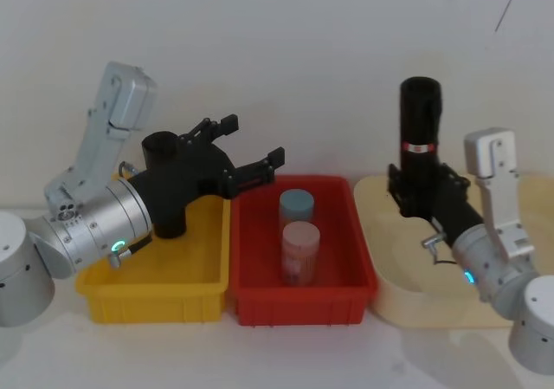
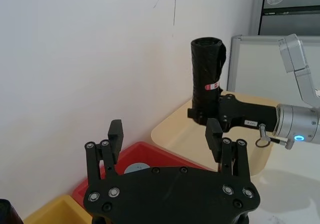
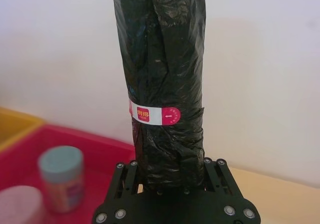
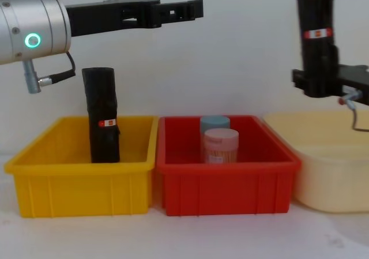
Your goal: Pick up the garbage bag with the one hand and transfer it to the other hand.
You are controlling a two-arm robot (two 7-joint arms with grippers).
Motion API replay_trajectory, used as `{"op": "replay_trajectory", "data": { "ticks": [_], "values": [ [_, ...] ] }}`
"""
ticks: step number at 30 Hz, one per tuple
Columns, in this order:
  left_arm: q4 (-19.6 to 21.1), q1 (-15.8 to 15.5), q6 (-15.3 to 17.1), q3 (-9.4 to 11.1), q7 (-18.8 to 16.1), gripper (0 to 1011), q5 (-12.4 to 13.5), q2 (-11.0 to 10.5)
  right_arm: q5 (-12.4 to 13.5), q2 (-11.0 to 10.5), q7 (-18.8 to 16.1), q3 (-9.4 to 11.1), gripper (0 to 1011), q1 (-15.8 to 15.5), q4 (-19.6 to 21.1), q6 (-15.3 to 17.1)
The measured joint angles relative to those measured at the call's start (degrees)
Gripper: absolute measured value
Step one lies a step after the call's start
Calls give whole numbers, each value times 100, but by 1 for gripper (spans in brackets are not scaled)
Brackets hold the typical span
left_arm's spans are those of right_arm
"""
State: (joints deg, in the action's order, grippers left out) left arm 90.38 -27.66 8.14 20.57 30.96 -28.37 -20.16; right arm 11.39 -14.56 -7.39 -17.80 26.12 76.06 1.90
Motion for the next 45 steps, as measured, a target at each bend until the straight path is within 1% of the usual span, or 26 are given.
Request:
{"op": "replay_trajectory", "data": {
  "ticks": [3,4,9,14,19,24,25,26,29,30,31,33,35,37,41,45],
  "values": [
    [0,0,0,0,0,1002,0,0,-66,-57,151,104,529,-37,23,118],
    [0,0,0,0,0,1002,0,0,-96,-82,226,151,529,-57,32,201],
    [0,0,0,0,0,1002,0,0,-151,-147,377,263,529,-122,45,433],
    [0,0,0,0,0,1002,0,1,-191,-202,446,344,529,-174,35,641],
    [0,0,0,0,0,1002,0,0,-217,-228,455,381,529,-199,11,748],
    [0,0,0,0,0,1002,0,0,-236,-246,460,405,651,-217,-4,824],
    [0,0,0,0,0,1002,0,0,-241,-252,464,411,709,-223,-8,846],
    [0,0,0,0,0,1002,0,0,-243,-255,464,414,721,-225,-10,855],
    [0,0,0,0,0,1002,0,0,-251,-261,465,423,837,-232,-18,882],
    [0,0,0,0,0,1002,0,0,-254,-264,466,426,837,-236,-21,895],
    [0,0,0,0,0,1002,0,0,-255,-265,466,428,888,-238,-22,900],
    [0,0,0,0,1,1001,0,0,-259,-269,467,433,921,-242,-25,915],
    [0,0,0,0,0,1002,0,0,-260,-272,468,437,979,-244,-27,925],
    [0,0,0,0,1,1002,0,0,-262,-272,469,439,1002,-247,-29,933],
    [0,0,0,0,0,1002,0,0,-265,-273,469,462,999,-263,-9,940],
    [0,0,0,0,0,1002,0,0,-257,-276,471,518,999,-310,111,930]
  ]
}}
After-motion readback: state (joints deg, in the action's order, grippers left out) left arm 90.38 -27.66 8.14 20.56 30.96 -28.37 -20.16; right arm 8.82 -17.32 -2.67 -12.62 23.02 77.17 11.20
